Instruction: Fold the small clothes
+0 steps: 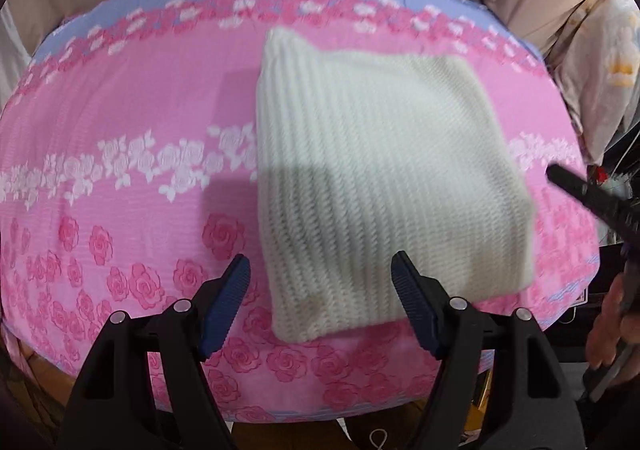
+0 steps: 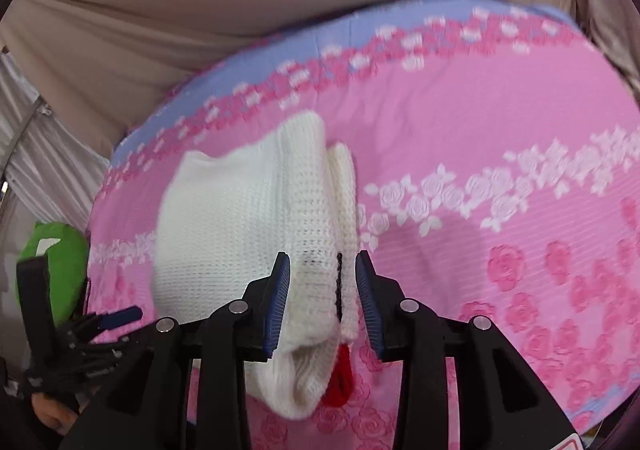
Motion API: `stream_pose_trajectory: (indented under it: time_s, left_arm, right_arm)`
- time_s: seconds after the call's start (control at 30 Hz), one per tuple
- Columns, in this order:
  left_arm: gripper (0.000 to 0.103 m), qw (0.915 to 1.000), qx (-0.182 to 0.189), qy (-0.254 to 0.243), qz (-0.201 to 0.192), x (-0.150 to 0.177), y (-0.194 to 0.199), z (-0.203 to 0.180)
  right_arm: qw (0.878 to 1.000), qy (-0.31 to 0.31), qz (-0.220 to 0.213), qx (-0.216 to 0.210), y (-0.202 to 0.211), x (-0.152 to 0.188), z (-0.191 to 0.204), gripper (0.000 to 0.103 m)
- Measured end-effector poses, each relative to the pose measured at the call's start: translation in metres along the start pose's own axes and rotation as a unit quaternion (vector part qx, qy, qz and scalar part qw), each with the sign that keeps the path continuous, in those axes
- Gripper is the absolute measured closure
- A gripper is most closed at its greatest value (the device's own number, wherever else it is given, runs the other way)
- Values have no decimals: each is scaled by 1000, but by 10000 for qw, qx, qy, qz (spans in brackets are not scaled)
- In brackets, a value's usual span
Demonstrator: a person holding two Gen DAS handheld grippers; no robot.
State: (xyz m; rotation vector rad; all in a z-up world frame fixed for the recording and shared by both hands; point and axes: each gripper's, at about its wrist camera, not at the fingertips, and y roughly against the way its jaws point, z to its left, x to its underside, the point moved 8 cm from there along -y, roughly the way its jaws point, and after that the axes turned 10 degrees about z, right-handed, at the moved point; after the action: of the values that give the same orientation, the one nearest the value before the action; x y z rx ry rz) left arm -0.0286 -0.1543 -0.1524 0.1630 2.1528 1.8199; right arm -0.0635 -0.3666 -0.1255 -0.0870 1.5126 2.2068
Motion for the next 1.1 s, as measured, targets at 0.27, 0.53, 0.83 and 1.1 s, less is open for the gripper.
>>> stream_pose_trajectory:
  time_s: [0.27,0.53,0.83,1.1]
  left_arm:
    - [20,9962,-618,-343,518,-9,-67,21]
    - [18,9962,-668,-423,356,-9,-58,20]
    - [16,9959,-763,-356,325,-8,-61,17]
    - [16,9946,-824,-519,368,-11,-62,15]
  right_arm:
    - [9920,495,1043,504,-72,61,15,103]
    - [9982,255,501,192,-19,32,29,96]
    - [9924,563,781,769,-88,-35,8,102]
    - [9975,311,397,500,-34,-17,20,92]
